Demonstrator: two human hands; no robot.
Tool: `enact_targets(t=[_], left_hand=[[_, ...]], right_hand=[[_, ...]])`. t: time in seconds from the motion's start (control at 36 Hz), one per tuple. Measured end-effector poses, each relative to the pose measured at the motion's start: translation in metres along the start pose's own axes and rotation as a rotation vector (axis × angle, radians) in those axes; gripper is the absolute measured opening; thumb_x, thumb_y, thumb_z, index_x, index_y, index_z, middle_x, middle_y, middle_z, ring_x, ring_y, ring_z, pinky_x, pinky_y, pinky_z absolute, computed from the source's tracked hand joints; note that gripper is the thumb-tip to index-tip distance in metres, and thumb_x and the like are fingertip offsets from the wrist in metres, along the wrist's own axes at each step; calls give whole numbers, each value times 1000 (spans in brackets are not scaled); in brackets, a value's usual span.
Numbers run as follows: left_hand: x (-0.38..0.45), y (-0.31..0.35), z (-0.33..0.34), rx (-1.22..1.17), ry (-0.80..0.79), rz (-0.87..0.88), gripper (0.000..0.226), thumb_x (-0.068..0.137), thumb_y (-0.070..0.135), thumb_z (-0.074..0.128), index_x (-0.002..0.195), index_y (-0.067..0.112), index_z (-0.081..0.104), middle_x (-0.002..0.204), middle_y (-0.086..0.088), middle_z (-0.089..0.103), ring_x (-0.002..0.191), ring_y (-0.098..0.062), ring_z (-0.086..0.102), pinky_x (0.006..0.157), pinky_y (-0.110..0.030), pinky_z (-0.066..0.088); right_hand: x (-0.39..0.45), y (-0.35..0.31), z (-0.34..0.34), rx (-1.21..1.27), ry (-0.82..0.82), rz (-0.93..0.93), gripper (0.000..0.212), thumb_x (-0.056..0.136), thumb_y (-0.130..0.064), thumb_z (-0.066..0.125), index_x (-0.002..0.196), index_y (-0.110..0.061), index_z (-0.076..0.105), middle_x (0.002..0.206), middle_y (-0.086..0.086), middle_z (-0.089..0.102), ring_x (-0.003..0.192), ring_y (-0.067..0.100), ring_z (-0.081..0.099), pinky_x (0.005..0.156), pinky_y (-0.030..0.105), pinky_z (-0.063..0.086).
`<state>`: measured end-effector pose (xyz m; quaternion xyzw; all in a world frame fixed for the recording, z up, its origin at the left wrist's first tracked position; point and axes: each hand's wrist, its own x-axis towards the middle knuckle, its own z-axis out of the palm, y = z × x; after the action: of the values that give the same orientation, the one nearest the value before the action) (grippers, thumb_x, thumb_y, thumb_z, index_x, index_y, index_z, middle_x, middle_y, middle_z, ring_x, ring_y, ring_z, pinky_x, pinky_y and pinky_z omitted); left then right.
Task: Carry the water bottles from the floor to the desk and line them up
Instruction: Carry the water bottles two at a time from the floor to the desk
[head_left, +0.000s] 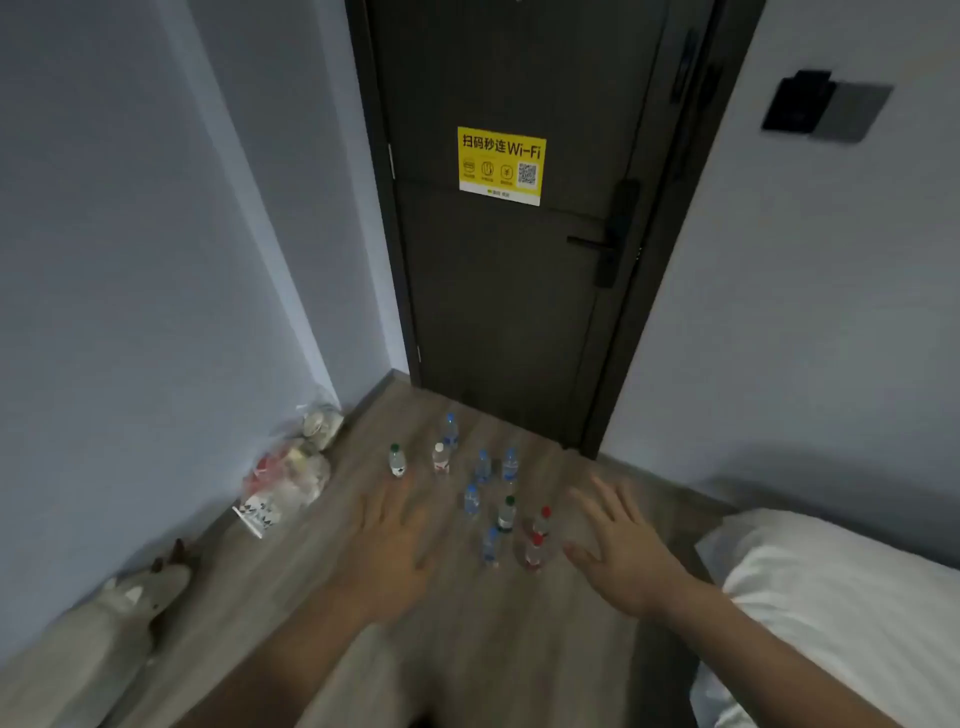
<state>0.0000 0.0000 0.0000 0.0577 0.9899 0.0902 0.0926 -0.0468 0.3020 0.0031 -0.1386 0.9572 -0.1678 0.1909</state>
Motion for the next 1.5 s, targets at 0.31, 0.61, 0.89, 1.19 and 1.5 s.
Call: enact_targets(t=[0.31,0.61,0.89,1.19,1.5], left_hand=[[161,-54,70,179,-208,-19,79,70,54,36,138,22,60,153,-13,42,141,-38,31,115,-43,-3],[334,-116,148,82,-347,-25,67,69,50,59,131,24,54,142,-10,53,124,-40,56,94,-56,48],[443,-113,270,7,-532,-20,64,103,43,34,160,22,13,167,-6,-3,153,-35,-8,122,-49,-4],[504,-115,480,-53,-628,-97,64,103,43,36,159,26,9,167,-6,2,153,-35,-4,124,-48,2],[543,-112,607,-43,-701,-180,51,103,46,37,148,25,28,136,-3,47,113,-25,53,91,-37,39]], right_hand=[[152,40,19,-29,-106,79,92,83,-83,10,163,-36,7,171,-4,-15,155,28,-22,128,47,1],[326,83,63,35,-292,245,71,105,-53,39,163,-33,6,171,-5,-12,158,29,-13,128,44,8],[439,160,155,88,-421,327,64,105,-44,44,162,-32,17,171,-7,1,158,23,4,125,36,19],[543,254,331,104,-513,323,63,104,-37,49,160,-29,22,169,-4,14,155,20,17,119,36,34],[590,315,459,28,-552,452,60,100,-49,51,153,-28,30,137,3,47,124,26,51,98,38,50]])
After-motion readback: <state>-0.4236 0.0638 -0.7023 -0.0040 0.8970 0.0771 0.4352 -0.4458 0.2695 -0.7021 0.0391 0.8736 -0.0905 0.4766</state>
